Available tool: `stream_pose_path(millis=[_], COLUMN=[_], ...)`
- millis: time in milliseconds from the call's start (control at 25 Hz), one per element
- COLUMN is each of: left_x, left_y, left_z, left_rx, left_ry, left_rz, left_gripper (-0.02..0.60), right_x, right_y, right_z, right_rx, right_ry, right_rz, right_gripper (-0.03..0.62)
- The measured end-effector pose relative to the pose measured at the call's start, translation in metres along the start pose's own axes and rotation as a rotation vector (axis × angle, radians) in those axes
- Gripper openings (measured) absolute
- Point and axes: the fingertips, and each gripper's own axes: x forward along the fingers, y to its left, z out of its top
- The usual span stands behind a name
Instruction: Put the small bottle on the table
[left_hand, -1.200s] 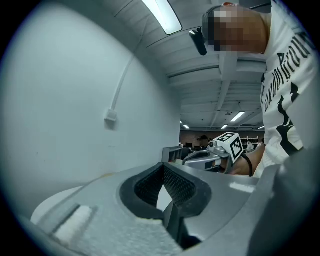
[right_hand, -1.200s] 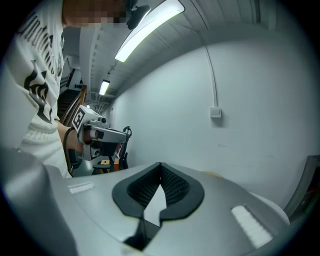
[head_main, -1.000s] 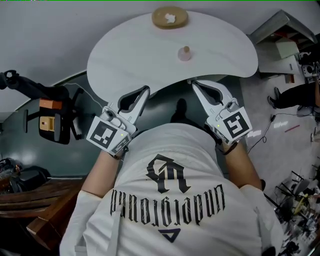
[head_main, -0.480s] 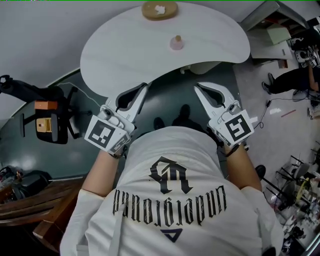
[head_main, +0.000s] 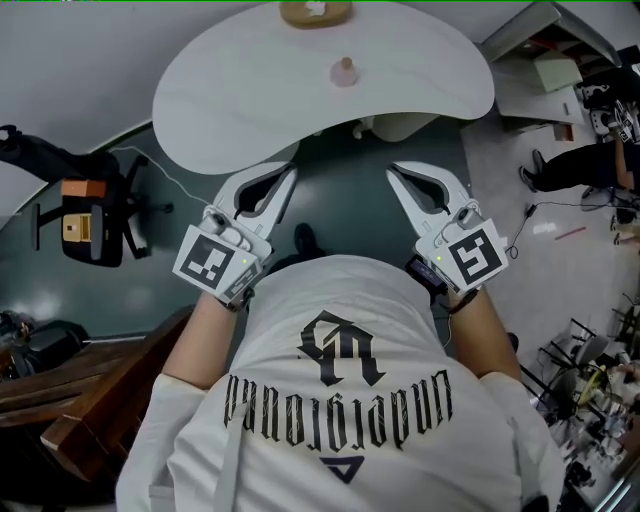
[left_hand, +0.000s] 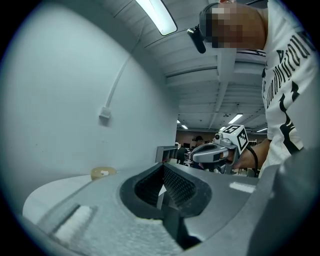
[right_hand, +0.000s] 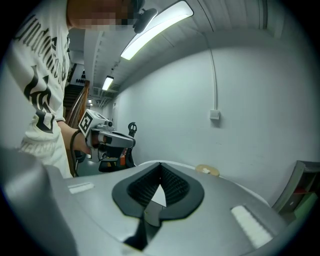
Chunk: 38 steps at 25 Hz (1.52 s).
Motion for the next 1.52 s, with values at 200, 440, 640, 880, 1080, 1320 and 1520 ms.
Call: stream_pose_path(millis=[200, 440, 640, 880, 1080, 1320, 1520], left_x=[0.018, 0.042, 0.053, 0.061, 0.051, 0.035, 0.018], left_y=[-0.048, -0.118, -0.17, -0.235, -0.272, -0.308, -0.319], left_z=[-0.01, -0.026, -0.037, -0.044, -0.057, -0.068, -0.066], left_rx=[0.006, 0.009, 0.012, 0.02, -0.001, -0.012, -0.012], left_ry=[0.016, 0.036, 0.04, 0.034, 0.037, 0.047, 0.048], left_rz=[0.014, 0.012, 0.041, 0.08, 0.135, 0.171, 0.184], left_gripper=[0.006, 0.006, 0.006, 0.006, 0.006, 0.006, 0.006], right_x=[-0.049, -0.114, -0.165, -0.224, -0.256, -0.284, -0.289], right_y=[-0.002, -0.007, -0.005, -0.002, 0.011, 0.035, 0.056], right_z=[-0.021, -0.049, -0.068, -0.091, -0.104, -0.116, -0.113], right_rx=[0.003, 0.024, 0.008, 0.01, 0.019, 0.05, 0.047], right_ry=[0.004, -0.005, -0.024, -0.021, -0.009, -0.03, -0.034], right_rz=[0.015, 0.032, 0.06, 0.096, 0.133, 0.188, 0.2], right_gripper=[0.002, 0.002, 0.002, 0.002, 0.002, 0.002, 0.002])
